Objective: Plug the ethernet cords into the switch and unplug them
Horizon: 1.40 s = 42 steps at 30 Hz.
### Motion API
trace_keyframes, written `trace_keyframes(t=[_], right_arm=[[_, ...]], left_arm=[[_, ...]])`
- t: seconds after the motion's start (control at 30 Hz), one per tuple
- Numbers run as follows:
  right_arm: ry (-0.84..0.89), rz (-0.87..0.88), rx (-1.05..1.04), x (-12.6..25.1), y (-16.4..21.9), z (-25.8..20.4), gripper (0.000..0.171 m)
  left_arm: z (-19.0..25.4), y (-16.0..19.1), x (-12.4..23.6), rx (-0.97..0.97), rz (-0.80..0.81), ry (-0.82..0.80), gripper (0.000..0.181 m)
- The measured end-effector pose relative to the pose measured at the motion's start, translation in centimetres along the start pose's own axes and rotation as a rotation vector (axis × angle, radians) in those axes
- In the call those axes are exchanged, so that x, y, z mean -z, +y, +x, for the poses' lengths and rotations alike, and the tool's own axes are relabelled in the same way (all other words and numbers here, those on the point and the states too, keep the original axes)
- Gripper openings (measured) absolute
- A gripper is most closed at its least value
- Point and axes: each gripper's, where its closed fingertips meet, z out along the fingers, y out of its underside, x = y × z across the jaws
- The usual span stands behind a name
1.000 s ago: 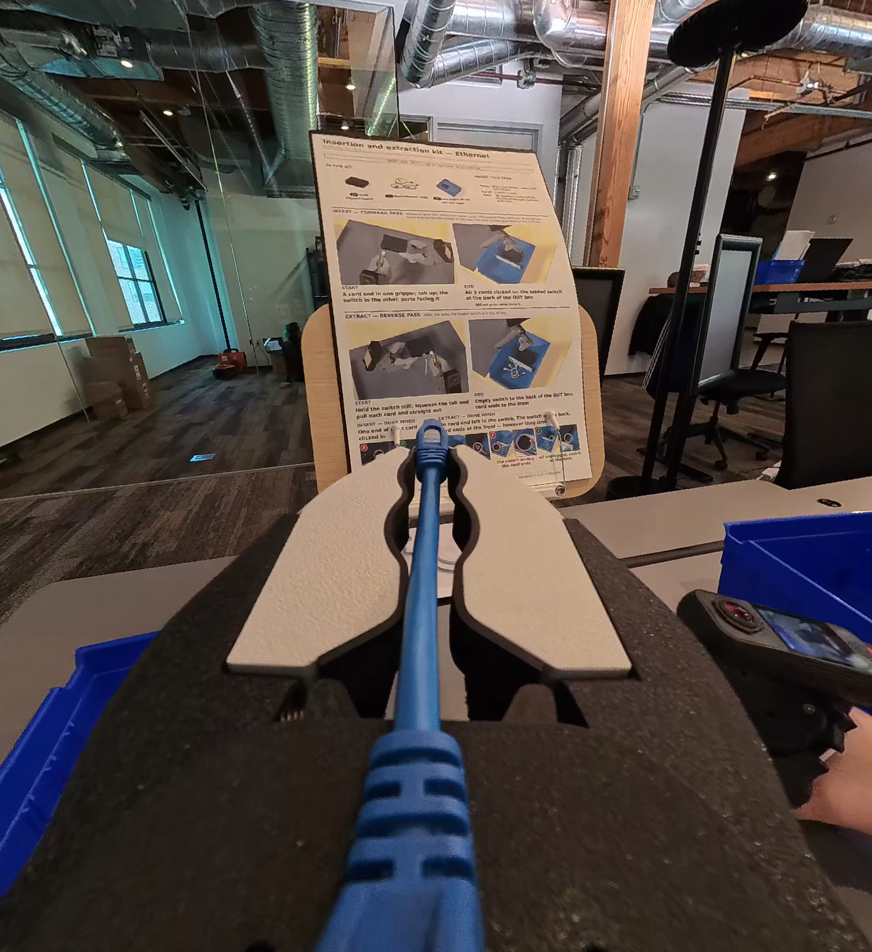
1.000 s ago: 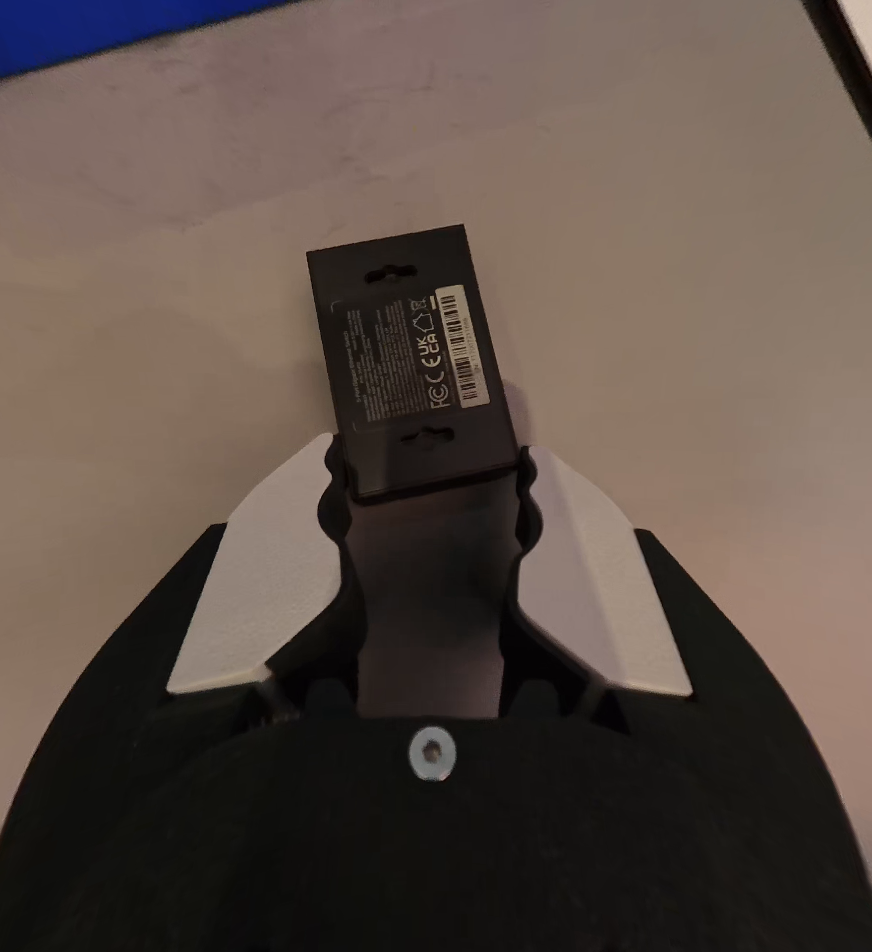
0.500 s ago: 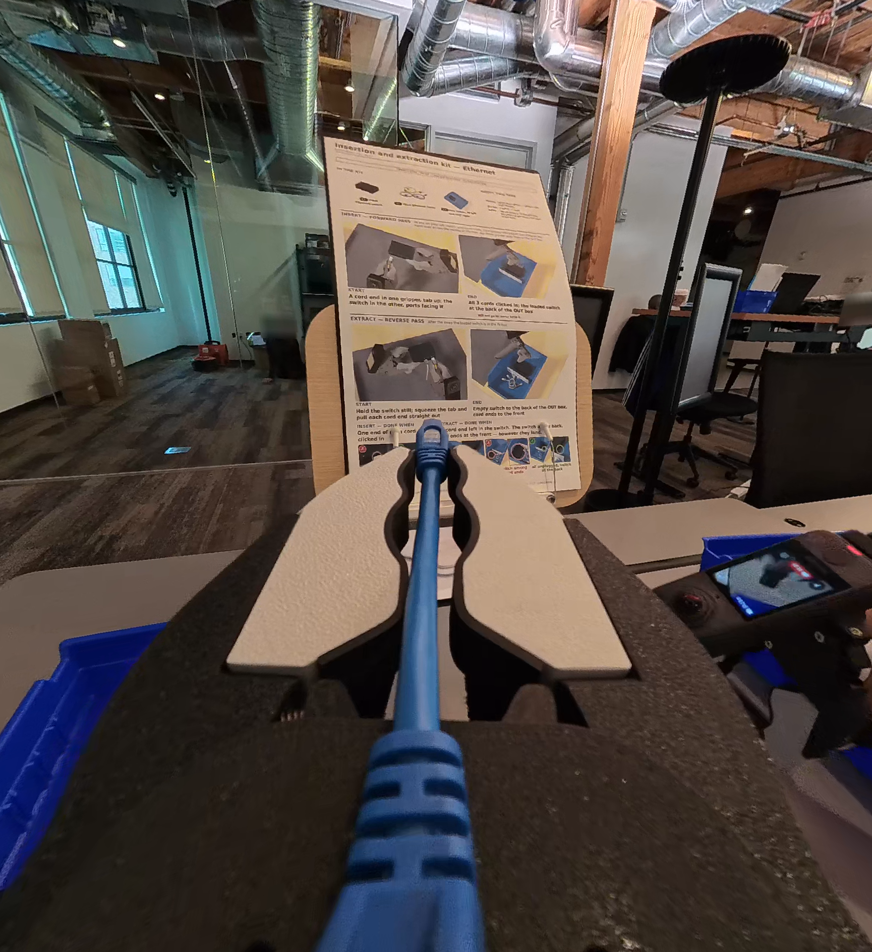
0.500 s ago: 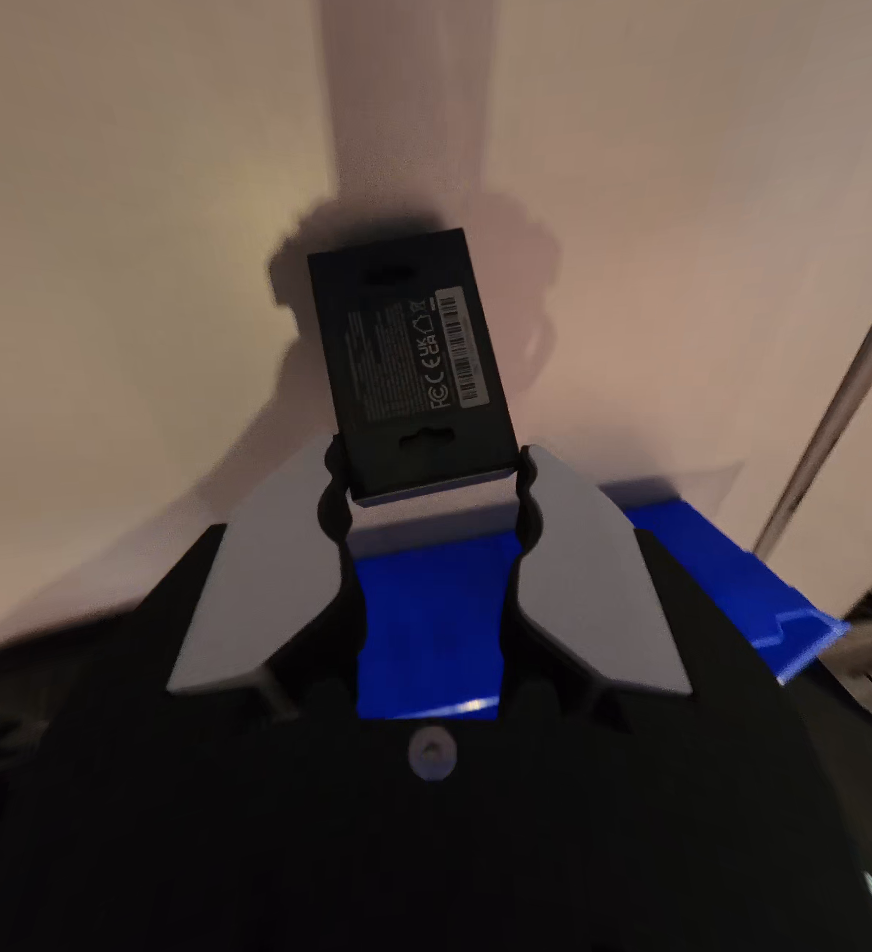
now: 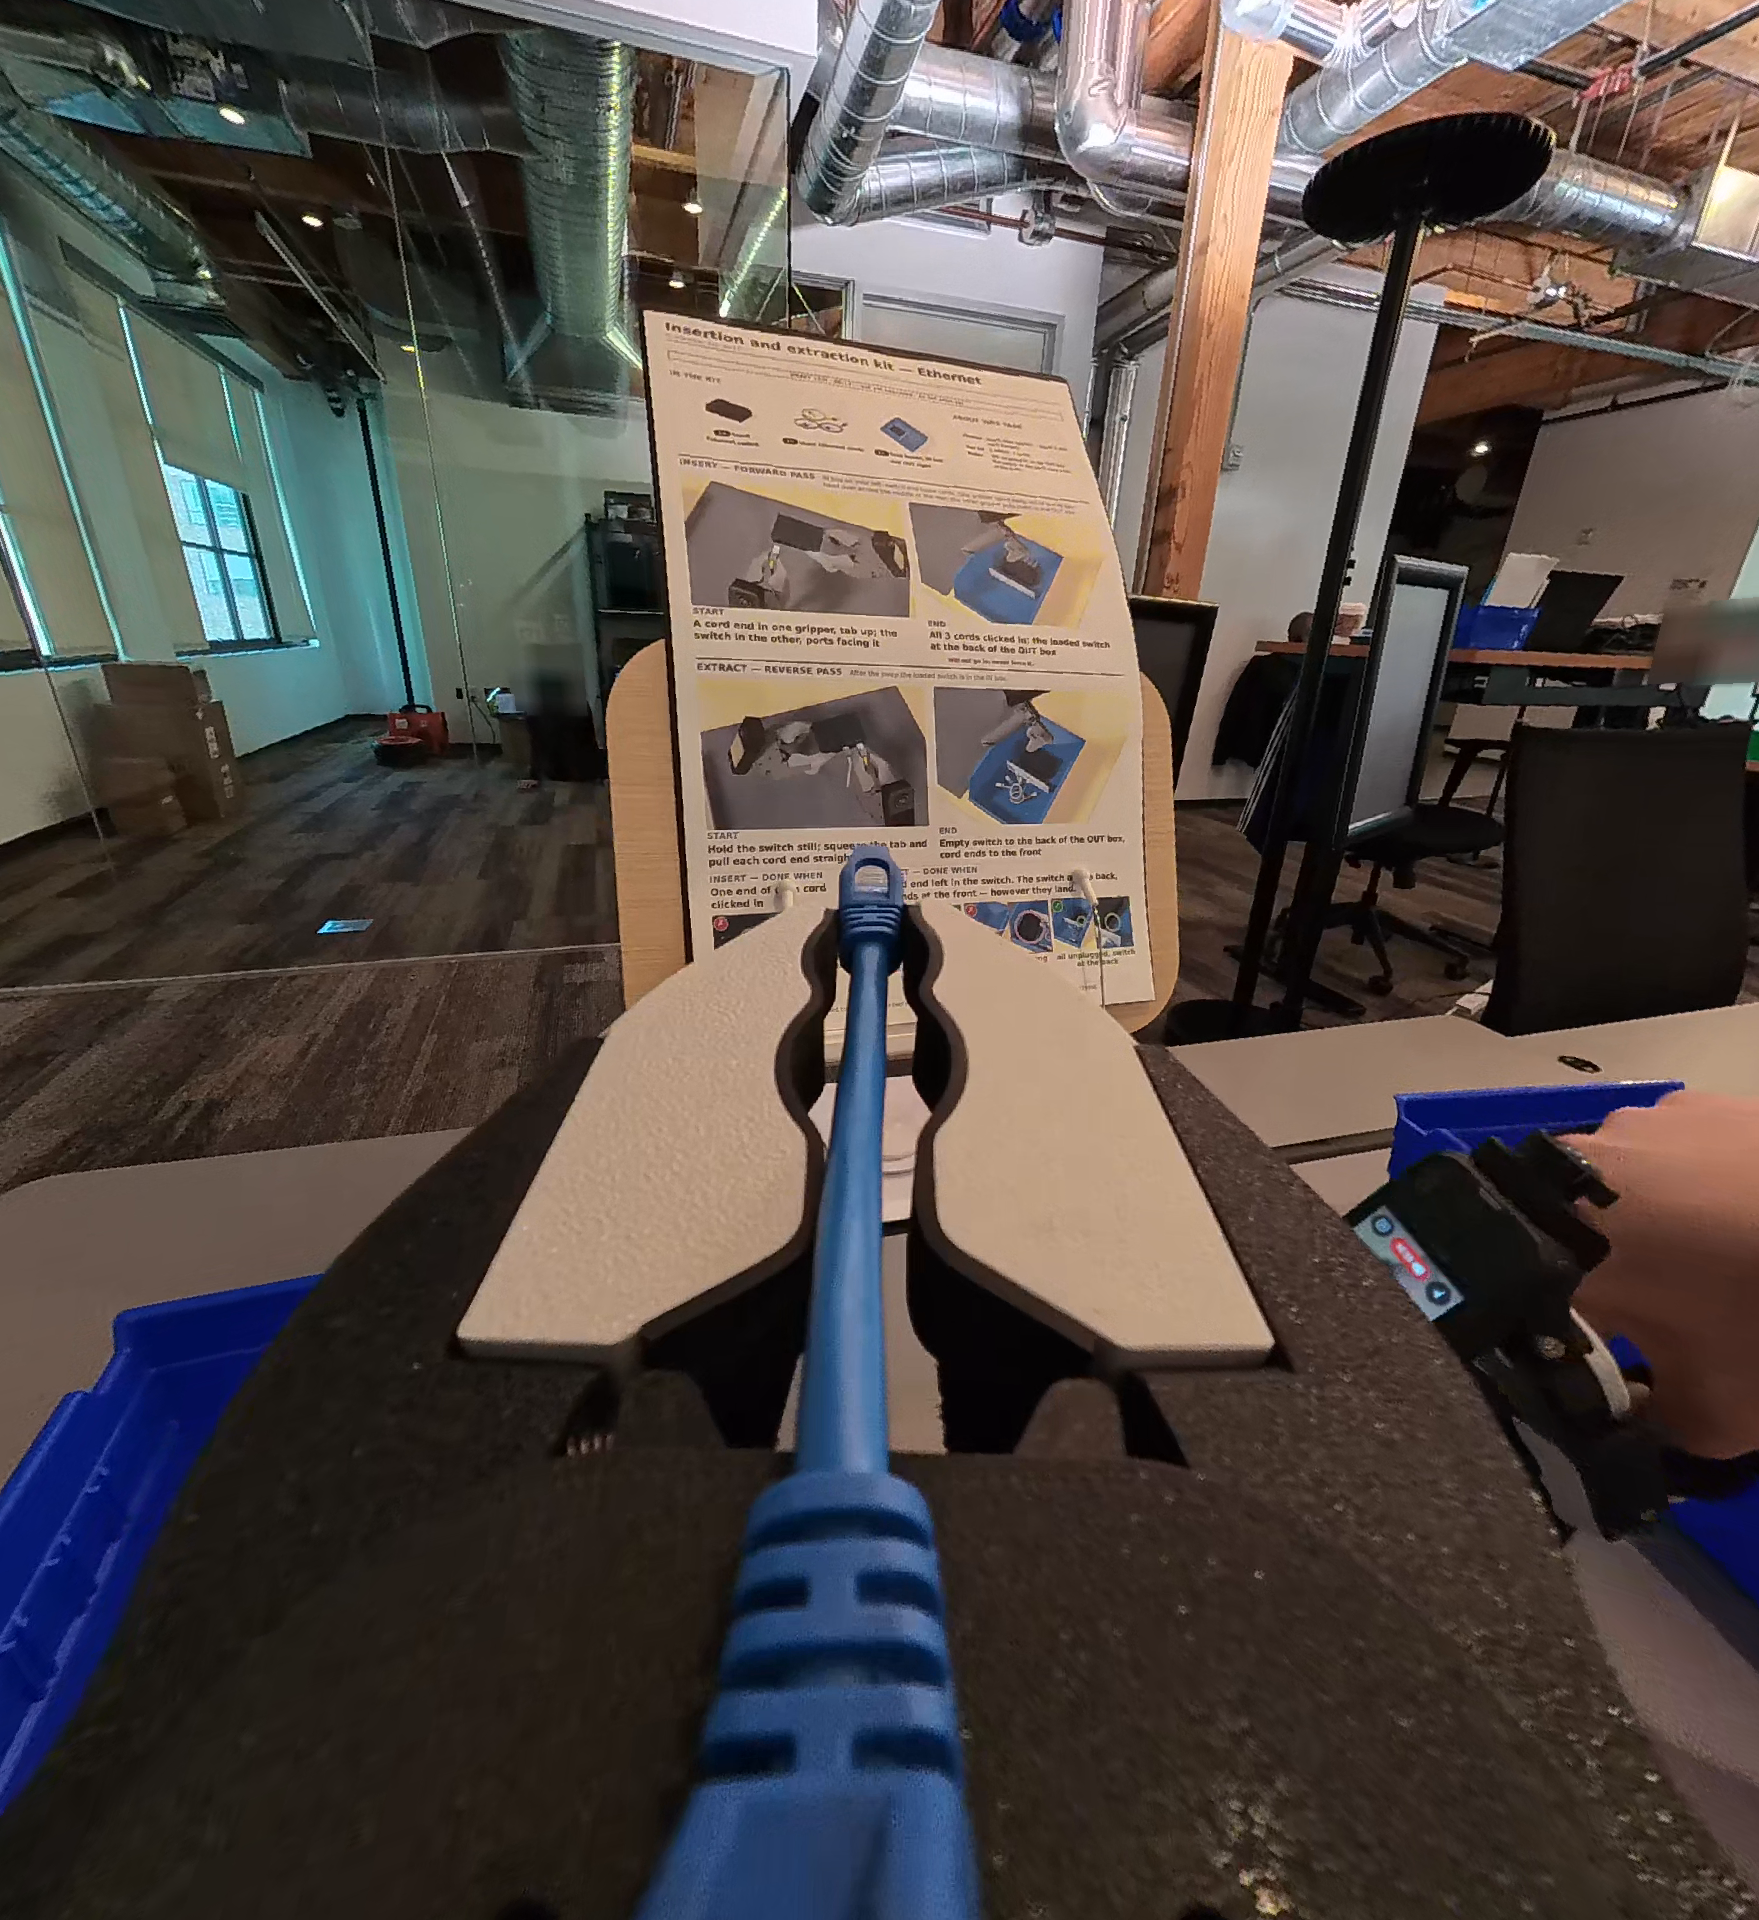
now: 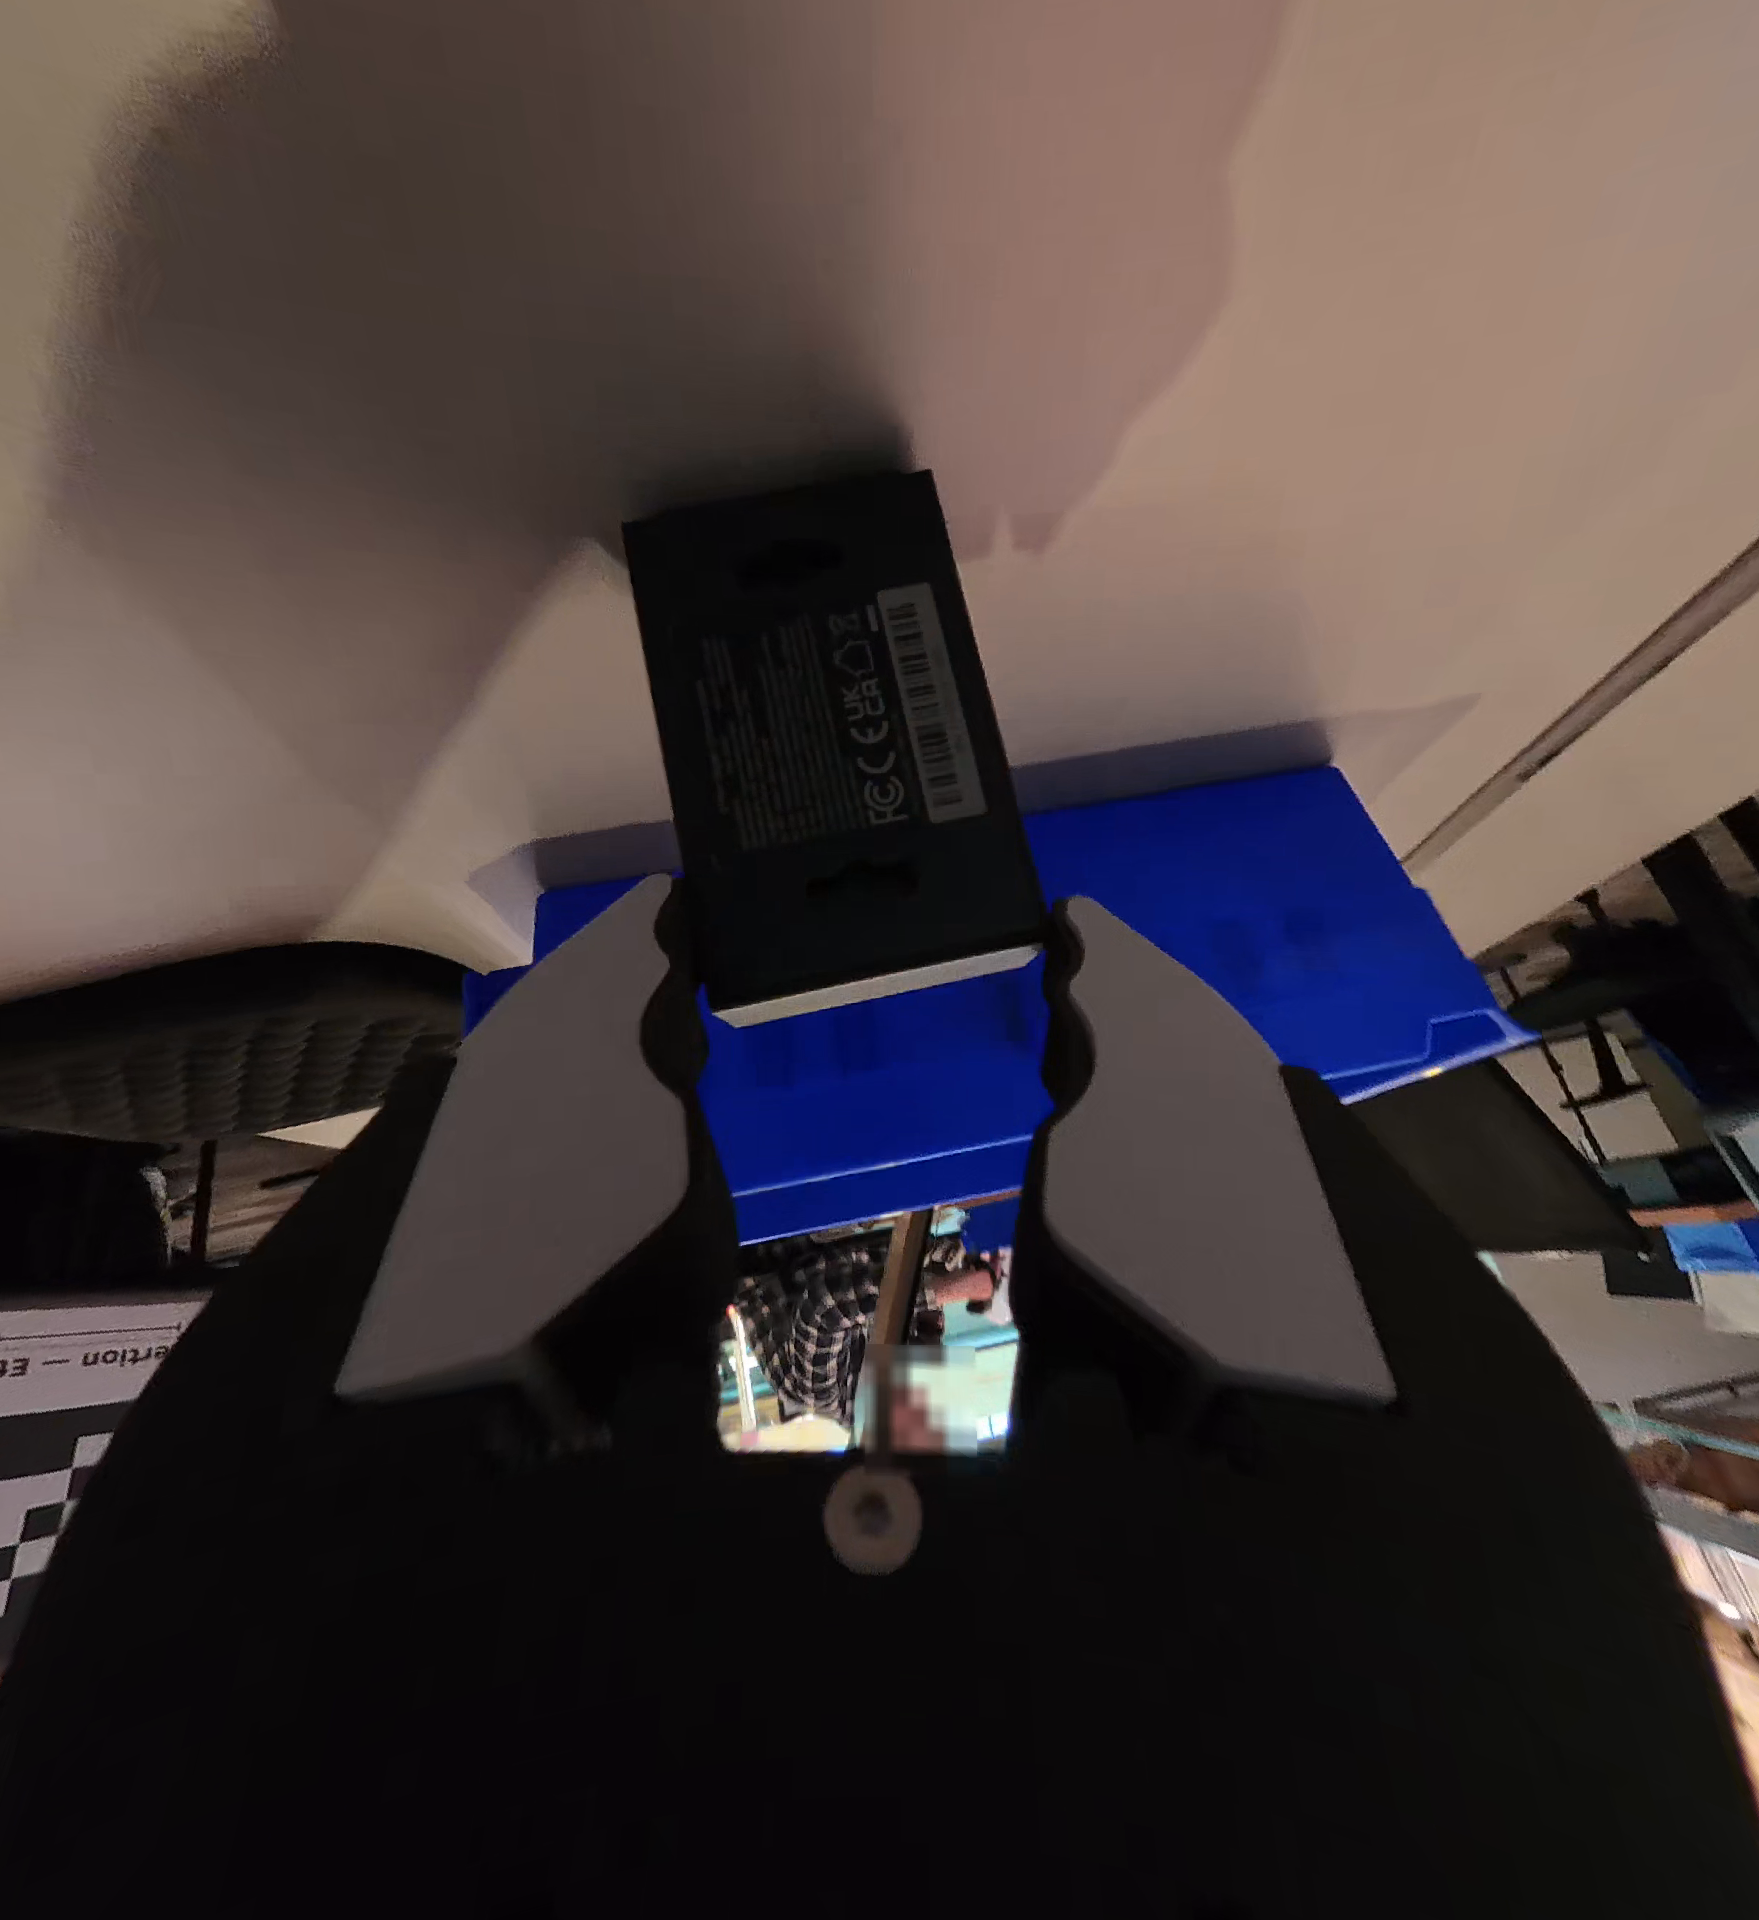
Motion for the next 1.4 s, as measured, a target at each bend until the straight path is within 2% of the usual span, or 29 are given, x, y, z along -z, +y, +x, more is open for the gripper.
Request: trace_keyframes(t=[0.47,0.9,1.07,1.13,1.2,1.23,1.33,1.4], right_arm=[[-0.032,-0.047,-0.028,0.8,-0.8,-0.8,0.062],[0.005,-0.007,-0.015,1.9,-2.4,-1.0,0.061],[0.031,0.019,-0.012,2.3,-2.5,-0.7,0.065],[0.033,0.054,-0.015,2.7,-2.3,-0.6,0.072],[0.019,0.156,-0.023,3.5,-1.8,-0.7,0.076],[-0.008,0.265,-0.029,4.3,-1.9,-0.9,0.076],[-0.141,0.707,-0.015,7.4,-1.9,-2.1,0.084],[-0.189,0.96,0.003,8.8,-1.7,-2.3,0.079]], left_arm=[[0.8,0.1,-0.3,-0.005,-0.007,0.018,0.011],[1.2,0.1,-0.4,-0.006,-0.009,0.032,0.011],[1.4,0.0,-0.4,-0.011,-0.006,0.033,0.011],[1.5,-0.1,-0.2,-0.01,-0.001,0.035,0.011],[1.4,-0.5,0.0,-0.009,0.009,0.035,0.011],[1.3,-0.7,0.2,-0.009,0.015,0.034,0.011],[0.9,-1.5,0.8,0.003,0.037,0.029,0.011],[0.8,-1.9,1.0,0.018,0.052,0.033,0.011]])
